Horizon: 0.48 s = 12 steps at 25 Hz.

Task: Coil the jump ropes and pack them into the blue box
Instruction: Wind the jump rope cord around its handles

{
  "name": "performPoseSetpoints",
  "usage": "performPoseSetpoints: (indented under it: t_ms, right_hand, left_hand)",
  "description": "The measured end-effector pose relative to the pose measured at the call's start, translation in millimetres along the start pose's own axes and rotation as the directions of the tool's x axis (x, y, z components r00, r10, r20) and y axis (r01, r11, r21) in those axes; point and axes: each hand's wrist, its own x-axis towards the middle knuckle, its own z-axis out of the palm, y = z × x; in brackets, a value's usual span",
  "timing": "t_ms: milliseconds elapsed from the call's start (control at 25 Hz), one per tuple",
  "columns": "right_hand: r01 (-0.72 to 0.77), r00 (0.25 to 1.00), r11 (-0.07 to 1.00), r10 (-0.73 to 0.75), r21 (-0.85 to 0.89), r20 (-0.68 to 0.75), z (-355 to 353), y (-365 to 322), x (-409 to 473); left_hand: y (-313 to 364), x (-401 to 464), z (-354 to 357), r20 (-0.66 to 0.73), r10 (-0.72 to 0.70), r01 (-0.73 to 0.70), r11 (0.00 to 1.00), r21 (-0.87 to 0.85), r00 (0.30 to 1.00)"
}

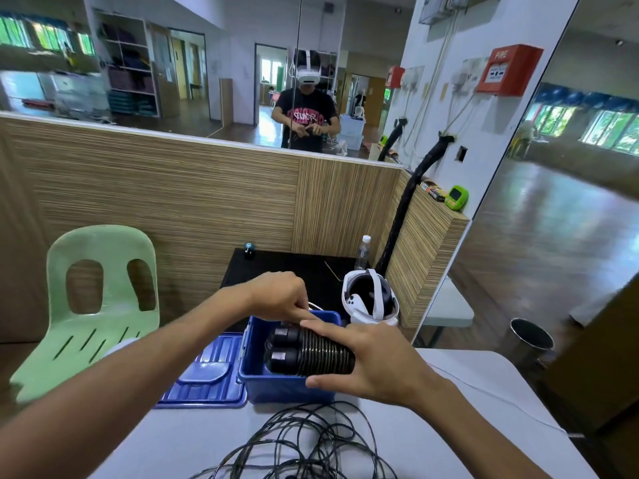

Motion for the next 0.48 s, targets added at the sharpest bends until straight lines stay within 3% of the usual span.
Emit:
performPoseSetpoints:
  t_ms: [160, 280, 400, 480]
  right_hand:
    - [-0.014, 0.999, 0.985, 0.019, -0.175, 0.027, 15.0, -2.9, 6.1]
    - [-0.122, 0.992, 0.961, 0.127, -0.249, 0.004, 17.5, -7.6, 14.6]
    - [-0.276, 0.961, 0.93, 0.263, -0.241, -0.084, 16.3, -1.9, 22.6]
    - [-0.355, 0.931, 0.914, 0.325, -0.197, -0.169, 13.7, 4.1, 26.5]
  left_hand:
    - [20.7, 0.2, -12.3, -0.003, -0.054, 0.052, 0.94, 0.338, 0.999]
    - [37.7, 1.3, -17.2, -0.147, -0.042, 0.107, 0.875, 0.472, 0.988]
    - [49.4, -3.1, -17.2, -0.285, -0.12, 0.252, 0.837, 0.487, 0.951]
    - [56.0, -11.2, -11.9, -0.364, -0.229, 0.346, 0.89, 0.298, 0.903]
